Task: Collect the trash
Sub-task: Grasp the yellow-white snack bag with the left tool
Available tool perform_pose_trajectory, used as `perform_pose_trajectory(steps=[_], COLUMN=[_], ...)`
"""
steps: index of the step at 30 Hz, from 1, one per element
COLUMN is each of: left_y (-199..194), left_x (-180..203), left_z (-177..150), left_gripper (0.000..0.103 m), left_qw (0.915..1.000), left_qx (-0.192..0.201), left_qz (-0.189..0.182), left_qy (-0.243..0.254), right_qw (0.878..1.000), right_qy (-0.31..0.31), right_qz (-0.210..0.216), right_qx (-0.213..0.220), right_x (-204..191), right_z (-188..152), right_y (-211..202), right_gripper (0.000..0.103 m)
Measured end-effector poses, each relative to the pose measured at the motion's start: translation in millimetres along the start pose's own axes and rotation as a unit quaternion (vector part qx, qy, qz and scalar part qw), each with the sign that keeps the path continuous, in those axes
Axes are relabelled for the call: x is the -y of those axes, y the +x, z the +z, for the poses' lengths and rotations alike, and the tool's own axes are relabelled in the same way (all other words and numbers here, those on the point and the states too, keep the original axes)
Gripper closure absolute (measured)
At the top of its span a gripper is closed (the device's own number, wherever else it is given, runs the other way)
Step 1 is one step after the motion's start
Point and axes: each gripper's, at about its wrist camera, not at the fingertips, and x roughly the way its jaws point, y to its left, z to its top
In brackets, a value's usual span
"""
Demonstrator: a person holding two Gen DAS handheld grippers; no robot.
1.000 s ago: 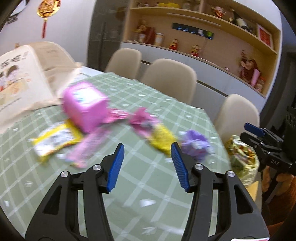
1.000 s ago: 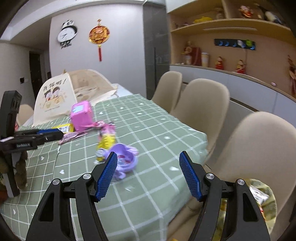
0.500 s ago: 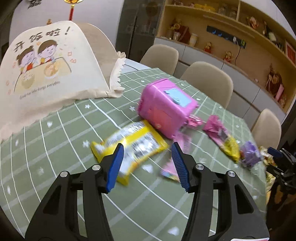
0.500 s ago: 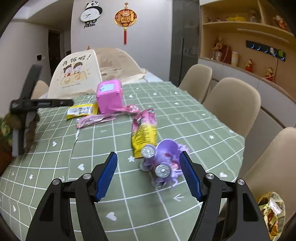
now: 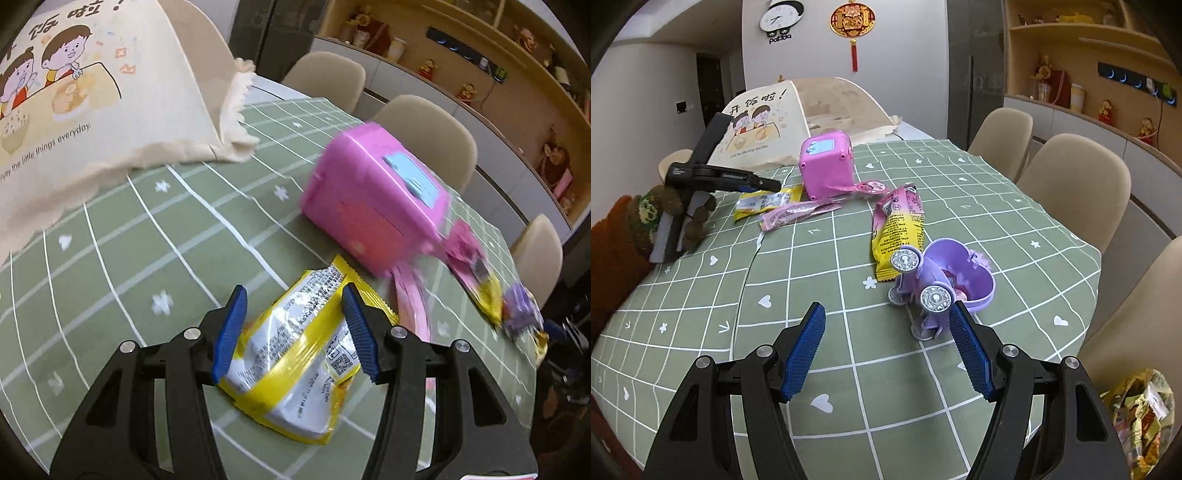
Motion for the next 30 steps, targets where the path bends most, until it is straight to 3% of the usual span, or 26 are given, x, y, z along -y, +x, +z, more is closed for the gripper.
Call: perform_pose_trajectory(steps=[11,15,23,25,30], left_y=[-20,-25,-38,-42,-54], left_x=[56,66,69,70,69], left_z=[-47,-53,-63,-66,-76], left_gripper=[0.052,0.053,0.069,0.079,0.084], left_qw=[0.9977,0.9964,0.9967,0.9967,0.9975], left_qx=[-0.022,-0.015,-0.008,-0.006,0.003], left_qz=[0.016,0.040,0.050,0.051,0.050], left_qy=[0.063,0.073,0.063,0.063,0.050], right_qw=[0.999,0.999,0.999,0.999,0.999], right_qy=[0.010,-0.005,-0.012,-0.014,-0.018], right_qz=[0.052,0.042,0.049,0.049,0.045], right_qx=[0.000,-0.006,-0.004,-0.004,-0.007], right_x=[-9,-17,-23,-26,-36], right_z=[-2,-7,-8,-7,-1], right_y=[3,3,2,3,7], right_gripper=[0.037,0.037,0.037,0.037,0.037])
